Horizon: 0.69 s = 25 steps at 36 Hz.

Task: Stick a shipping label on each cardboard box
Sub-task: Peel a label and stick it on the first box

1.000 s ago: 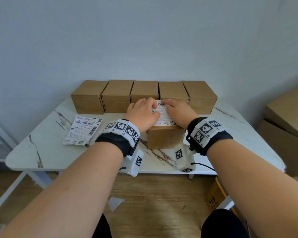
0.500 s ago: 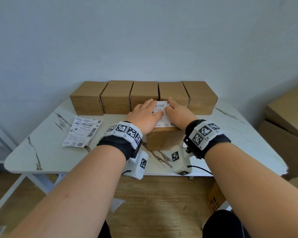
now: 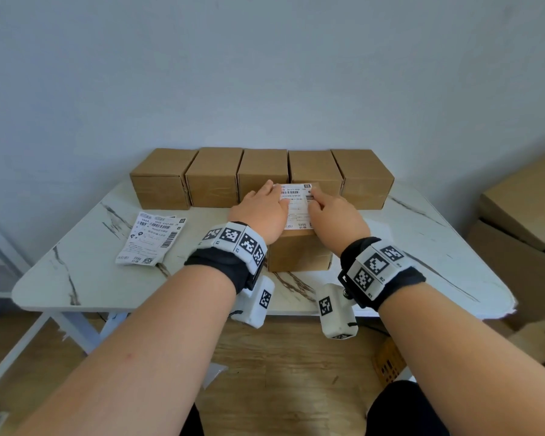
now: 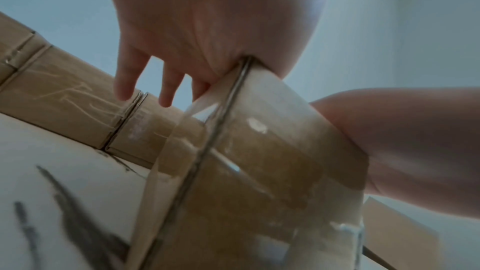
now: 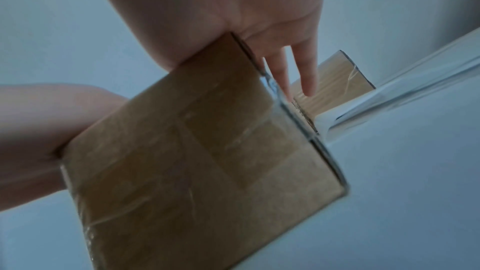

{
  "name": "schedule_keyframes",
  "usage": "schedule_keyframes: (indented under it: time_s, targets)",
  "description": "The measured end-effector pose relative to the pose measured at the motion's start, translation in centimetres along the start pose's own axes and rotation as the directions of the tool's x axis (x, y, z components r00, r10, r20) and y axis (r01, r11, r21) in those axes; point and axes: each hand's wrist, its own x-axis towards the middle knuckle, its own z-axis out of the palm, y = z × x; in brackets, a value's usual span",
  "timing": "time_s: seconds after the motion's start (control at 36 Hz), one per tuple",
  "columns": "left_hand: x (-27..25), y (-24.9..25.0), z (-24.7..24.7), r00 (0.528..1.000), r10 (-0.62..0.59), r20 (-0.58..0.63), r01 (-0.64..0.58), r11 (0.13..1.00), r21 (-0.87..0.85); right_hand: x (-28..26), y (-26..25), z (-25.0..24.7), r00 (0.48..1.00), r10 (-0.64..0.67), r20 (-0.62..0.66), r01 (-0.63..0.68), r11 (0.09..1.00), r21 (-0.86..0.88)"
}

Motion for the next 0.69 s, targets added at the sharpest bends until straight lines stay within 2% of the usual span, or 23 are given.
schedule_keyframes:
  time_s: [0.06,0.11,0.17,0.22,0.28,0.33,0.39,0.5,0.56,0.69]
  targets:
    - [-0.5,0.0,-0.1,0.997,-0.022,-0.08,0.024,0.999,0.024,-0.4,0.0,0.1,1.0,0.009,-0.013,-0.008,1.0,0.03]
    - [-1.1,0.0,-0.1,0.978,-0.003,-0.21,0.005,1.0,0.01,-0.6,0.2,0.2,1.0,-0.004,-0.027,0.006,0.996,0.088]
    - [-1.6,-0.2,0.2,0.941,0.079,-0.329,-0.101,0.994,-0.052,-0.9,0.3,0.2,0.999,-0.034,-0.029,0.039,0.985,0.169]
    - [-2.1,-0.3,0.3,0.909,0.167,-0.382,-0.227,0.967,-0.117,-1.3,0.3,0.1,0.998,-0.065,-0.012,0.066,0.967,0.246]
    - [-2.4,-0.5,0.2,0.917,0.177,-0.358,-0.257,0.947,-0.19,-1.6,0.4,-0.1,0.998,-0.066,0.019,0.058,0.958,0.28]
    - [-2.6,-0.5,0.1,0.953,0.138,-0.268,-0.212,0.939,-0.269,-1.8,0.4,-0.3,0.998,-0.047,0.047,0.032,0.957,0.289]
    - [-2.8,-0.5,0.1,0.976,0.114,-0.186,-0.163,0.946,-0.279,-1.9,0.2,-0.5,0.997,-0.027,0.069,0.006,0.959,0.283]
    - [-3.5,-0.6,0.4,0.989,0.124,-0.081,-0.143,0.941,-0.307,-1.9,-0.3,-0.5,0.999,0.007,0.04,-0.016,0.969,0.248]
    - [-3.9,-0.8,0.7,0.987,0.13,-0.095,-0.155,0.929,-0.337,-2.1,-0.4,-0.4,1.0,0.016,0.018,-0.02,0.97,0.241]
    - [-4.7,-0.7,1.3,0.966,0.091,-0.242,-0.175,0.919,-0.353,-2.9,-0.2,-0.9,1.0,-0.012,0.02,0.006,0.963,0.269]
